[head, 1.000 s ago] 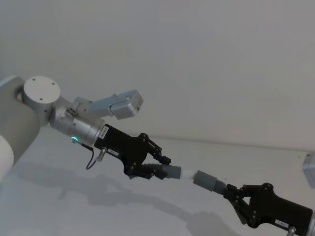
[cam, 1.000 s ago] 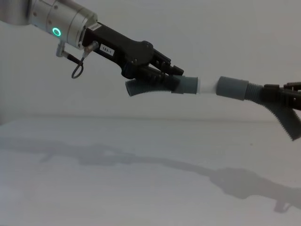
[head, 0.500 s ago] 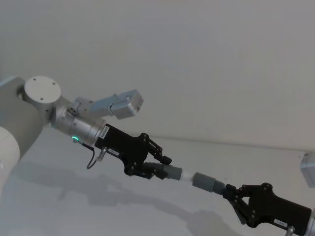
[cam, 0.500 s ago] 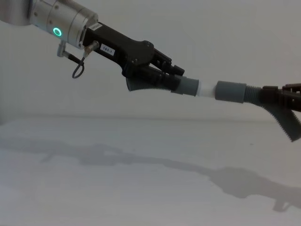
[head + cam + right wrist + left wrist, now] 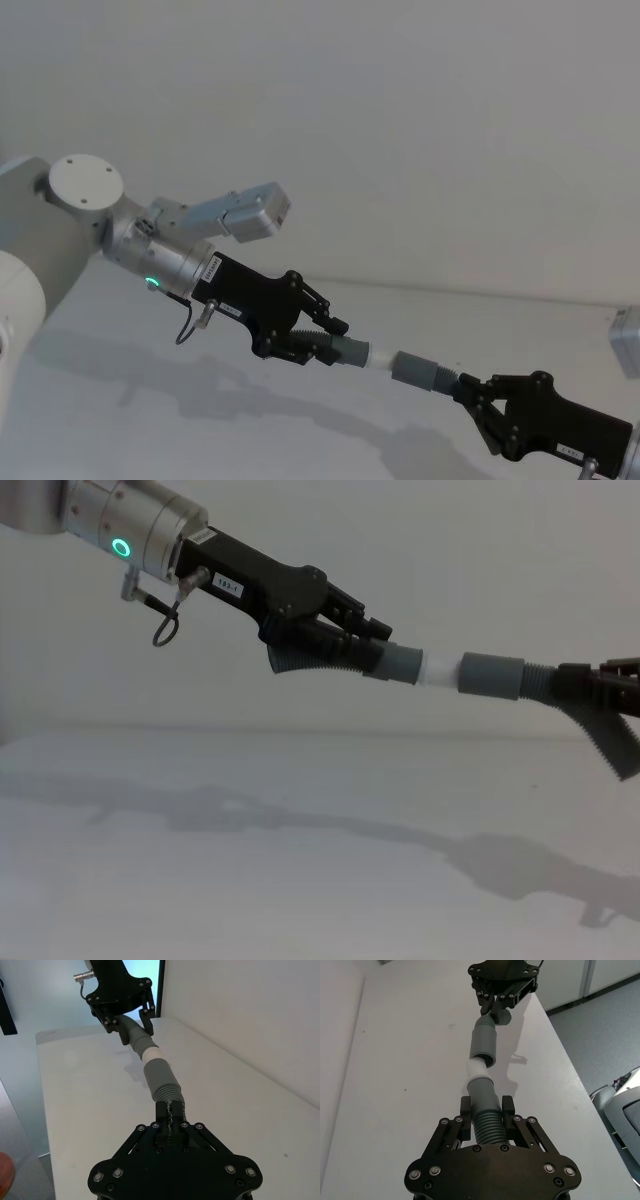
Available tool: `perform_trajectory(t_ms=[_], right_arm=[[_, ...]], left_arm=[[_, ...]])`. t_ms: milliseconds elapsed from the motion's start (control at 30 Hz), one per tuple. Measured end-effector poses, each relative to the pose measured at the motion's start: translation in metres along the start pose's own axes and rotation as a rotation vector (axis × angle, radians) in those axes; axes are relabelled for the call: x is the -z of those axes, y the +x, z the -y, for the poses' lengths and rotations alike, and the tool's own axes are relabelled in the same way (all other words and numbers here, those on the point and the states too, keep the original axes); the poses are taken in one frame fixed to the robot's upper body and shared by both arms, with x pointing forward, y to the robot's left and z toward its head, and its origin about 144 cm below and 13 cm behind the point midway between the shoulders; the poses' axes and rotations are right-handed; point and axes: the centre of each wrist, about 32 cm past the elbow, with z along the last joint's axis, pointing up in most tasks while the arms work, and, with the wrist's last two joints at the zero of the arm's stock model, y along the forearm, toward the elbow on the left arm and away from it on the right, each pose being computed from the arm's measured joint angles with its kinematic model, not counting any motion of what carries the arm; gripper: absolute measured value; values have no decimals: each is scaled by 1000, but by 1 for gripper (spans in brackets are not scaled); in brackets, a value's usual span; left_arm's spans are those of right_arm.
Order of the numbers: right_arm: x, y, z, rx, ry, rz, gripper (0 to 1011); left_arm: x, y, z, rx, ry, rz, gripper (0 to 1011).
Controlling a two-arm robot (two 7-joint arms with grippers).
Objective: Use both hands to pick up one end of the pipe from the table, align the ends, and insert them.
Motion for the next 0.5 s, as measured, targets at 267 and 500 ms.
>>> perform_trajectory(t_ms=[267,500], right_arm=[[0,1,0,3,-2,-4,50],[0,1,1,4,-4,-8,51]], left_arm=[[0,0,0,1,0,1,329],[0,0,0,2,-1,1,329]])
